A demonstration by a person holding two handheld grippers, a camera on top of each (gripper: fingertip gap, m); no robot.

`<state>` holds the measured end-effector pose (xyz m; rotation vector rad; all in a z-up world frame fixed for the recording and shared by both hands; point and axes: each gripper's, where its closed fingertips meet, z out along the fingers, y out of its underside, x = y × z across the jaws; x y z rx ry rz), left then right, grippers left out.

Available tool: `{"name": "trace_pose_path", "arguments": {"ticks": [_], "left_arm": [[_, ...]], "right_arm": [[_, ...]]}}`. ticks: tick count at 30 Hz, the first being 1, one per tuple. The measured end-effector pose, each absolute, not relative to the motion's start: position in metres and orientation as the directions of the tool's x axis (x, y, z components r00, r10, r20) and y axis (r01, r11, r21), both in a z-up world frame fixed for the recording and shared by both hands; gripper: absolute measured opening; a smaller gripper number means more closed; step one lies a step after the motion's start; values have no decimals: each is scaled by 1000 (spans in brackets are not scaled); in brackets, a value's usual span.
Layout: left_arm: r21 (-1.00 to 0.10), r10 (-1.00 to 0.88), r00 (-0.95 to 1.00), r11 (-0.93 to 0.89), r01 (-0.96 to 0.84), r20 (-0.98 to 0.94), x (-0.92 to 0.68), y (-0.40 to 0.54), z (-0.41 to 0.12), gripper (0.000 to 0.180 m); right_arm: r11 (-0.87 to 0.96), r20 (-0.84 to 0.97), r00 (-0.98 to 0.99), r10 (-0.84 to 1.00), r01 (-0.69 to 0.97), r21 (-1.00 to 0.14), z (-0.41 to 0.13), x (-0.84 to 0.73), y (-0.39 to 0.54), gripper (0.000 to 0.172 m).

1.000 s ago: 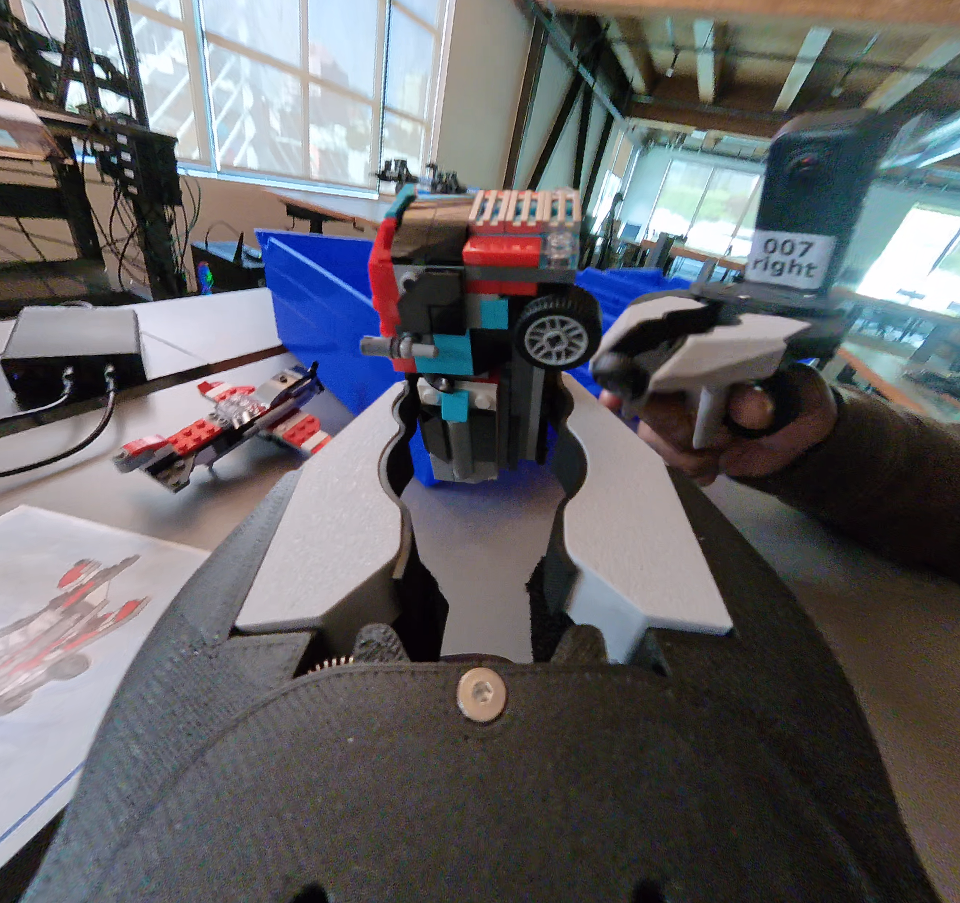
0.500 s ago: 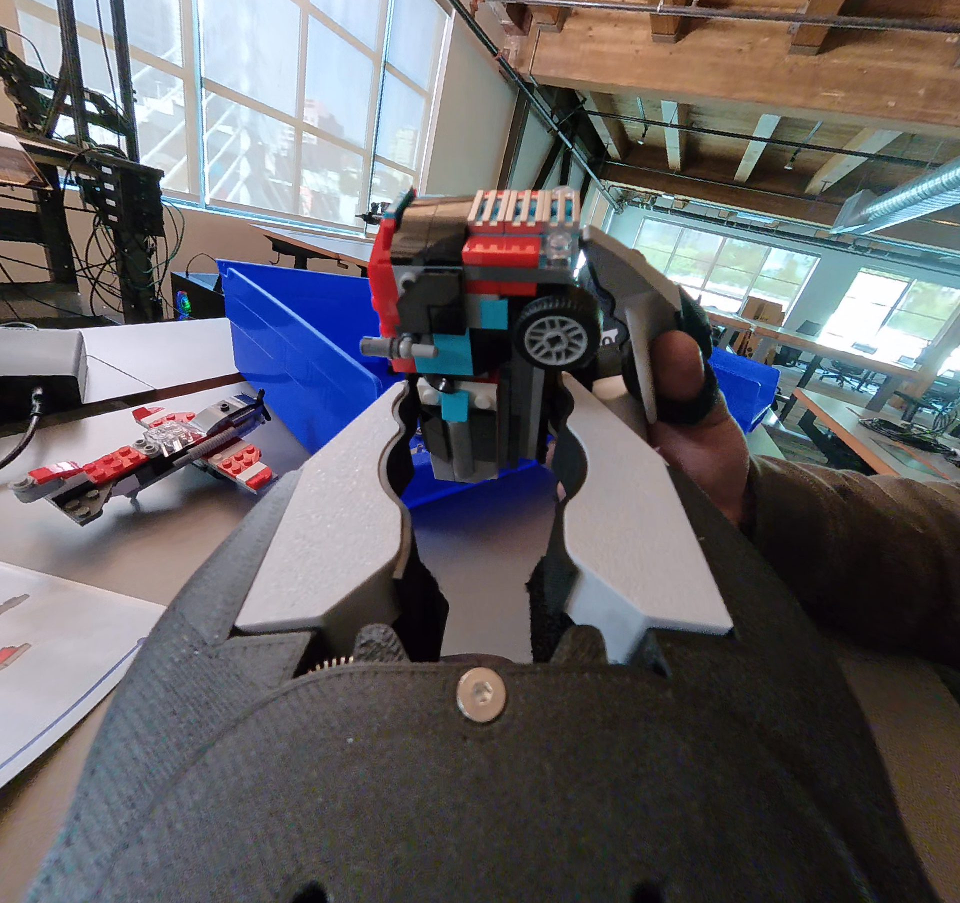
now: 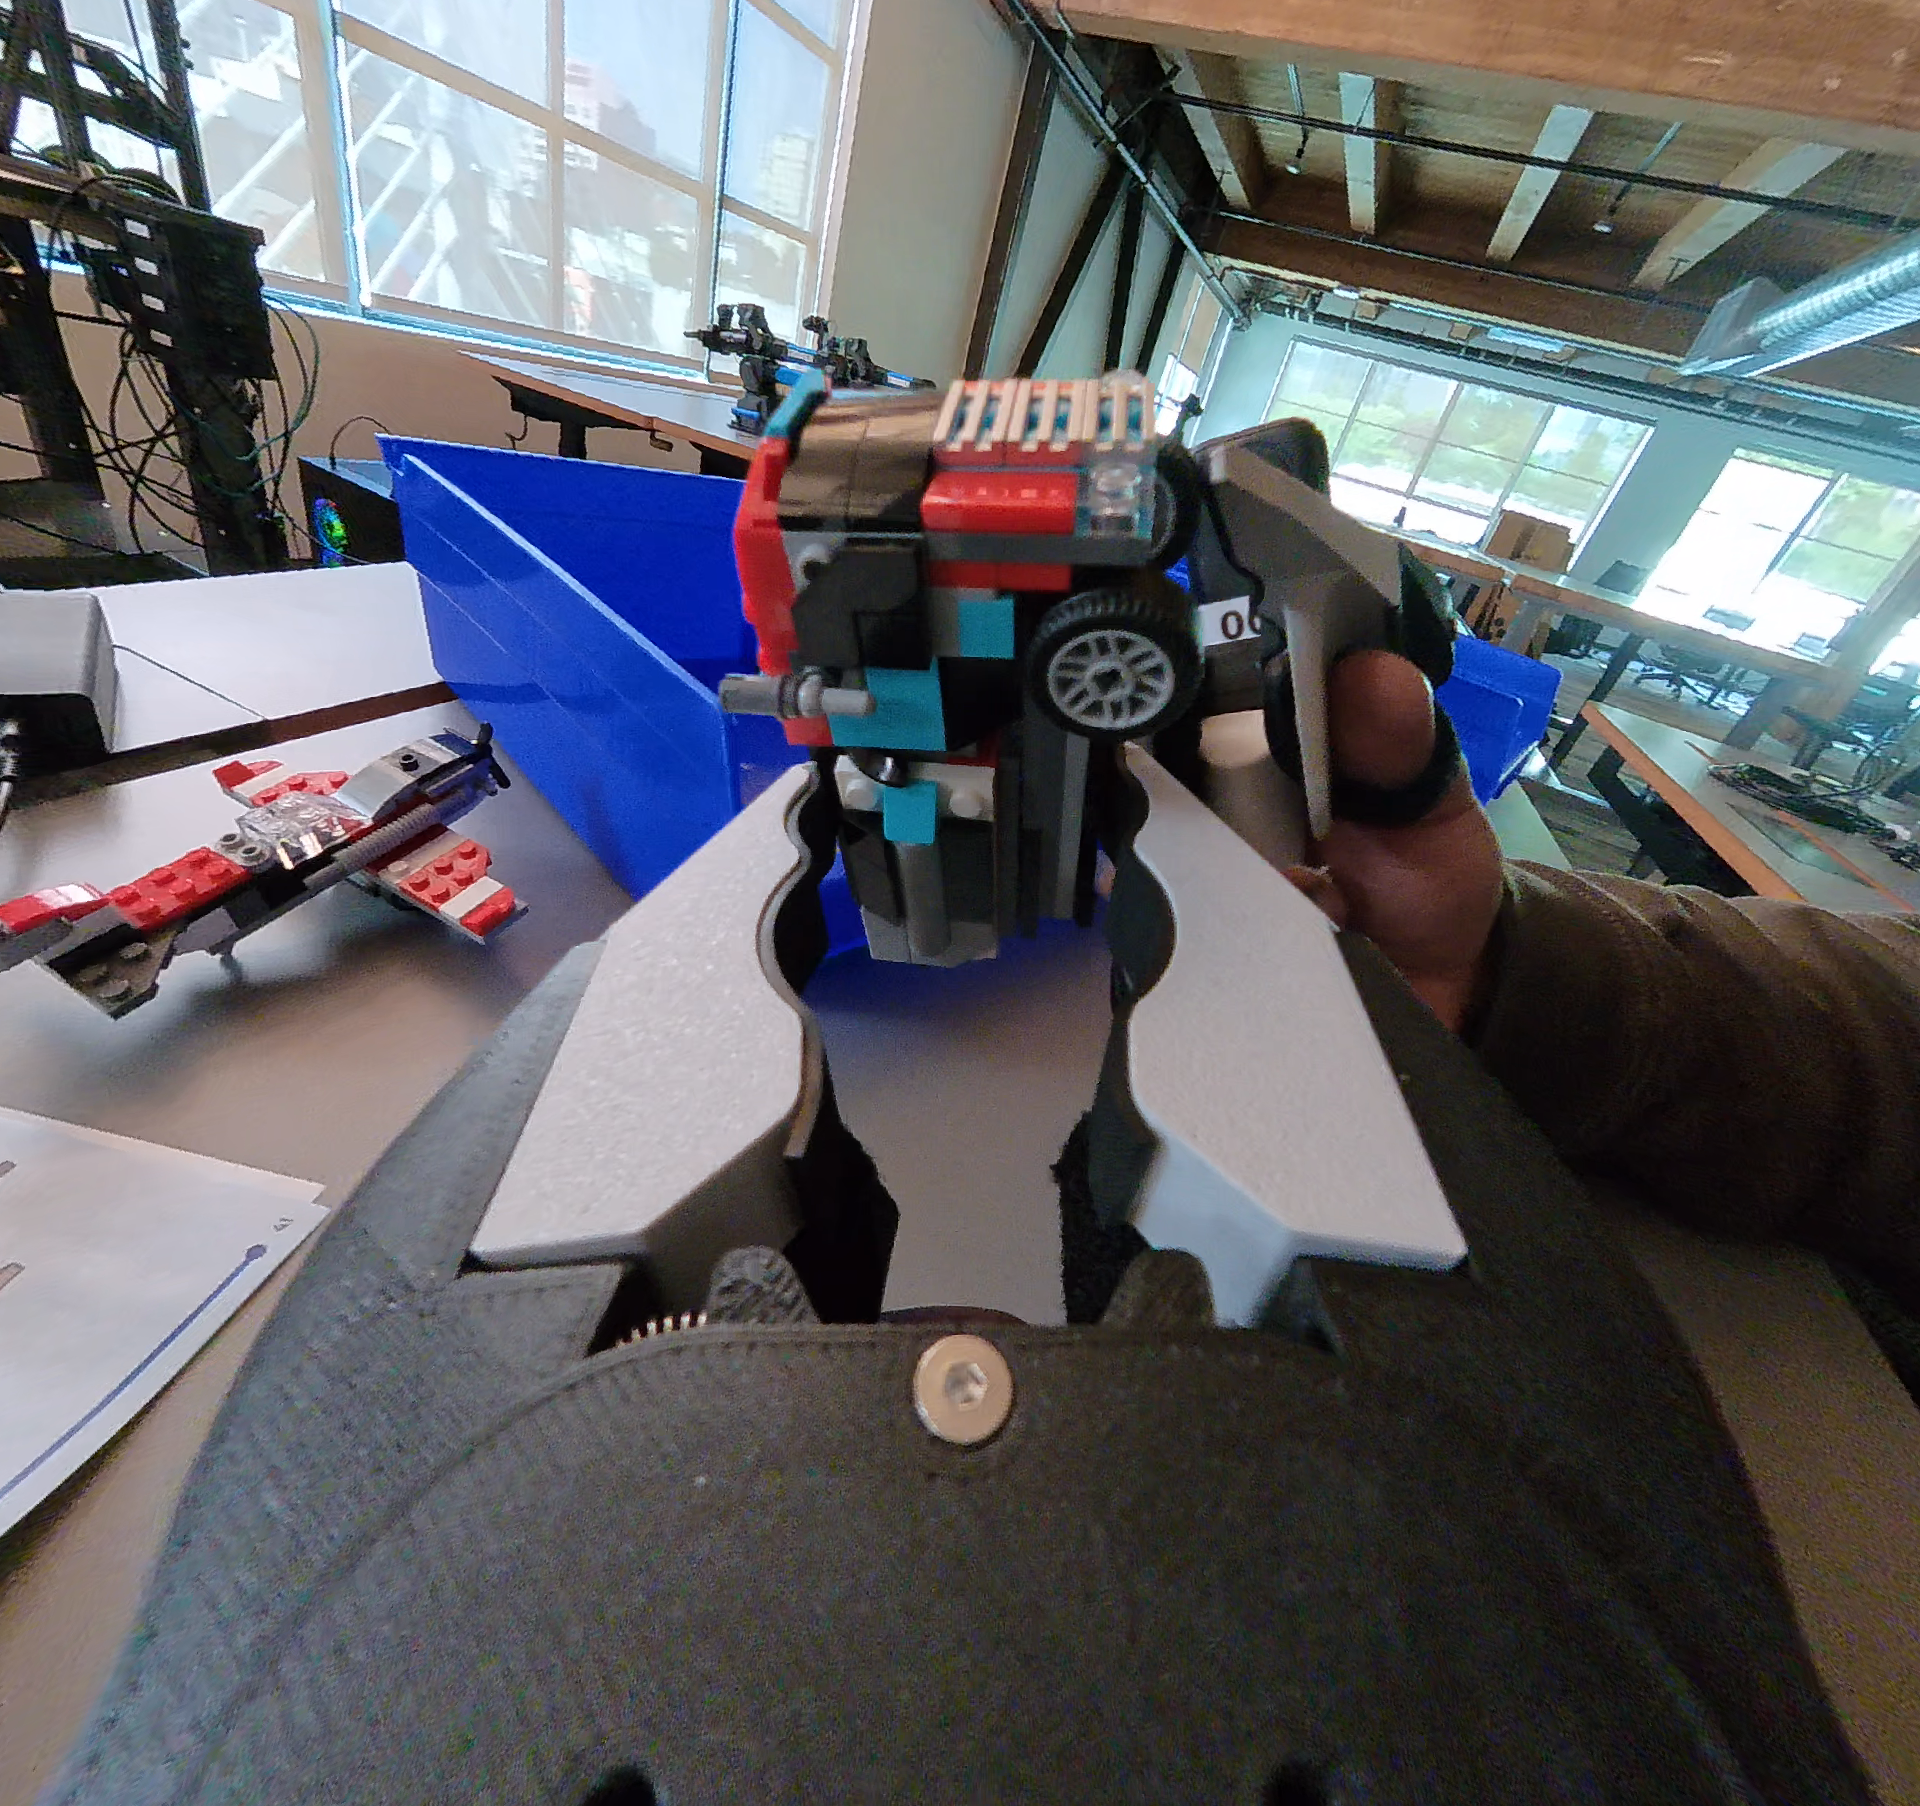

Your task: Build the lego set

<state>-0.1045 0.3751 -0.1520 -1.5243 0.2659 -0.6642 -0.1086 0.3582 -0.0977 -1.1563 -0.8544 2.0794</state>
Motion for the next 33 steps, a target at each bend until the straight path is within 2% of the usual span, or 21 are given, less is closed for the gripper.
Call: {"name": "trace_pose_path", "arguments": {"ticks": [22, 33], "left_arm": [[-946, -577, 750, -189, 262, 323, -96, 375, -162, 54], [-915, -570, 715, -233, 331, 404, -96, 376, -166, 54]], "right_arm": [[-593, -485, -435, 758, -151, -791, -106, -109, 359, 22], [-514, -448, -346, 824, -124, -849, -110, -112, 360, 22]]}}
